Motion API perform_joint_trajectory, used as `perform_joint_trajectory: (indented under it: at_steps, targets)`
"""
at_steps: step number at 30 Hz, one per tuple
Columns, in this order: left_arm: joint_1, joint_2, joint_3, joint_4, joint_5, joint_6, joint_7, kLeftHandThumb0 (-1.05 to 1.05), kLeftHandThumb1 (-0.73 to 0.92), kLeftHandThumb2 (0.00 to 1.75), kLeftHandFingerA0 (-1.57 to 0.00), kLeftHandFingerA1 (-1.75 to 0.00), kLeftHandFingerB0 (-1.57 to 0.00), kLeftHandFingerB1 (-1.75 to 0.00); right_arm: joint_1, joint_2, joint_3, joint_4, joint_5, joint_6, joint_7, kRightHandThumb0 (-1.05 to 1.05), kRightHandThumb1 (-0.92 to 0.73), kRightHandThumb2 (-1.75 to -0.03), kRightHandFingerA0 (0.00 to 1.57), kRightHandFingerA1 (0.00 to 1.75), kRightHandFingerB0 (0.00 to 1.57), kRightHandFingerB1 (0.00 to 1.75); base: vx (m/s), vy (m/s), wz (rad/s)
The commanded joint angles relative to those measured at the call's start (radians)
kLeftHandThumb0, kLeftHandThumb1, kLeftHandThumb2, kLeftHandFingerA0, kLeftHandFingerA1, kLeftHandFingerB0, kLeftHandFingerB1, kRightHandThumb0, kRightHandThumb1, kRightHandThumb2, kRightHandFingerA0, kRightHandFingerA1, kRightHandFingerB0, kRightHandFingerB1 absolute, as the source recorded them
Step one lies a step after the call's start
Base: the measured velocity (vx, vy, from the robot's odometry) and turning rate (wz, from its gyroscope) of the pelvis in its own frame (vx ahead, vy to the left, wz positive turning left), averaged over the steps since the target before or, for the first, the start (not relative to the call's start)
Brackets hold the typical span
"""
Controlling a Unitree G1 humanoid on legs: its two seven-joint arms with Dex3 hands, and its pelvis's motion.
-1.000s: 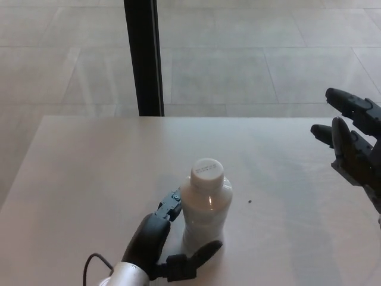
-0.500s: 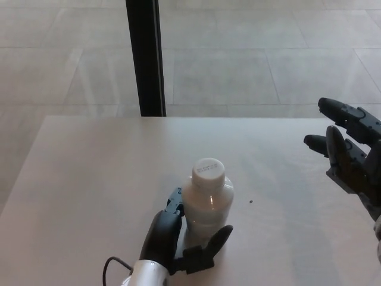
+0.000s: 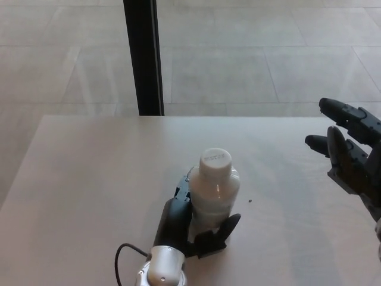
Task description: The robot uses its left hand to to lift the bottle kept on the middle of the desk and tilts it towards its right hand. It then uses its right hand to rotate its cap to open it and places the bottle and cap back on the desk
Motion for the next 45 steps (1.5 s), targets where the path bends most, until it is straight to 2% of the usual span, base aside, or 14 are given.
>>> perform_joint_trajectory:
  at_steps: [1, 3, 6, 7, 8, 9, 10, 11, 20, 22, 23, 32, 44, 45]
  targets:
    - [-0.048, -0.150, -0.034, 0.102, 0.121, -0.043, 0.274, 0.01, 0.92, 0.84, -0.97, -1.68, -0.33, -0.50, 0.010, 0.006, -0.042, -0.016, 0.000, 0.000, -0.032, -0.63, -0.75, -0.63, 0.51, 0.79, 0.54, 0.36, 0.00, 0.000, 0.00]
    - [-0.054, -0.152, -0.041, 0.115, 0.129, -0.054, 0.300, 0.07, 0.77, 1.31, -1.17, -1.23, -1.06, -1.14, 0.013, 0.007, -0.056, -0.020, 0.010, 0.000, -0.035, -0.58, -0.75, -0.62, 0.53, 0.84, 0.53, 0.36, 0.00, 0.000, 0.00]
    - [-0.038, -0.134, -0.043, 0.112, 0.120, -0.090, 0.308, 0.08, 0.78, 1.35, -1.17, -1.25, -1.07, -1.18, 0.019, 0.017, -0.055, -0.027, 0.013, 0.012, -0.039, -0.55, -0.74, -0.62, 0.57, 0.88, 0.52, 0.36, 0.00, 0.000, 0.00]
    - [-0.038, -0.128, -0.045, 0.116, 0.122, -0.096, 0.309, 0.16, 0.69, 1.38, -0.95, -1.75, -0.79, -1.66, 0.020, 0.017, -0.055, -0.027, 0.013, 0.011, -0.038, -0.54, -0.74, -0.62, 0.59, 0.89, 0.52, 0.37, 0.00, 0.000, 0.00]
    - [-0.040, -0.121, -0.048, 0.124, 0.124, -0.105, 0.311, 0.16, 0.69, 1.38, -0.95, -1.75, -0.79, -1.66, 0.022, 0.015, -0.057, -0.028, 0.013, 0.011, -0.035, -0.54, -0.74, -0.62, 0.59, 0.89, 0.52, 0.37, 0.00, 0.000, 0.00]
    - [-0.032, -0.108, -0.043, 0.111, 0.113, -0.097, 0.290, 0.06, 0.81, 1.36, -1.03, -1.19, -0.90, -1.10, 0.027, 0.006, -0.058, -0.026, 0.015, 0.008, -0.022, -0.53, -0.71, -0.62, 0.74, 0.93, 0.55, 0.38, 0.00, 0.000, 0.00]
    - [-0.031, -0.098, -0.039, 0.109, 0.109, -0.096, 0.286, 0.06, 0.80, 1.36, -1.04, -1.19, -0.92, -1.12, 0.028, 0.002, -0.055, -0.028, 0.015, 0.013, -0.015, -0.55, -0.58, -0.97, 0.77, 0.89, 0.47, 0.56, 0.00, 0.000, 0.00]
    - [-0.031, -0.087, -0.040, 0.105, 0.111, -0.090, 0.280, 0.07, 0.76, 1.31, -1.04, -1.75, -0.81, -1.48, 0.030, -0.007, -0.047, -0.030, 0.011, 0.012, -0.002, -0.53, -0.70, -0.62, 0.77, 0.92, 0.56, 0.38, 0.00, 0.000, 0.00]
    - [-0.057, 0.047, -0.071, 0.011, 0.196, 0.069, 0.168, 0.13, 0.79, 1.06, -0.70, -1.75, -0.62, -1.60, 0.033, -0.093, 0.062, -0.037, -0.045, -0.021, 0.085, -0.49, -0.63, -0.59, 0.82, 0.97, 0.52, 0.38, 0.00, 0.000, 0.00]
    - [-0.055, 0.072, -0.069, -0.012, 0.202, 0.073, 0.149, 0.14, 0.77, 1.05, -0.72, -1.75, -0.63, -1.62, 0.069, -0.113, 0.101, -0.066, -0.069, -0.009, 0.100, -0.50, -0.49, -0.92, 0.76, 0.90, 0.43, 0.55, 0.00, 0.000, 0.00]
    - [-0.065, 0.097, -0.065, -0.034, 0.213, 0.111, 0.125, 0.12, 0.77, 1.01, -0.95, -1.74, -0.80, -1.49, 0.108, -0.143, 0.152, -0.090, -0.114, -0.005, 0.114, -0.51, -0.61, -0.59, 0.78, 0.97, 0.51, 0.39, 0.00, 0.000, 0.00]
    - [-0.100, 0.167, -0.042, -0.100, 0.227, 0.263, 0.050, 0.08, 0.73, 0.95, -1.03, -1.70, -0.79, -1.39, 0.199, -0.221, 0.308, -0.106, -0.269, -0.086, 0.098, -0.53, -0.58, -0.58, 0.80, 0.96, 0.50, 0.38, 0.00, 0.000, 0.00]
    - [-0.086, 0.196, -0.124, -0.097, 0.303, 0.298, 0.023, 0.09, 0.71, 0.93, -0.94, -1.58, -0.75, -1.22, 0.100, -0.172, 0.346, -0.136, -0.353, -0.025, 0.065, -0.58, -0.42, -0.87, 0.74, 0.90, 0.34, 0.51, 0.00, 0.000, 0.00]
    - [-0.089, 0.198, -0.130, -0.093, 0.307, 0.305, 0.020, 0.11, 0.71, 0.95, -0.75, -1.67, -0.71, -1.30, 0.087, -0.161, 0.342, -0.128, -0.354, -0.028, 0.059, -0.59, -0.55, -0.57, 0.80, 0.97, 0.44, 0.37, 0.00, 0.000, 0.00]
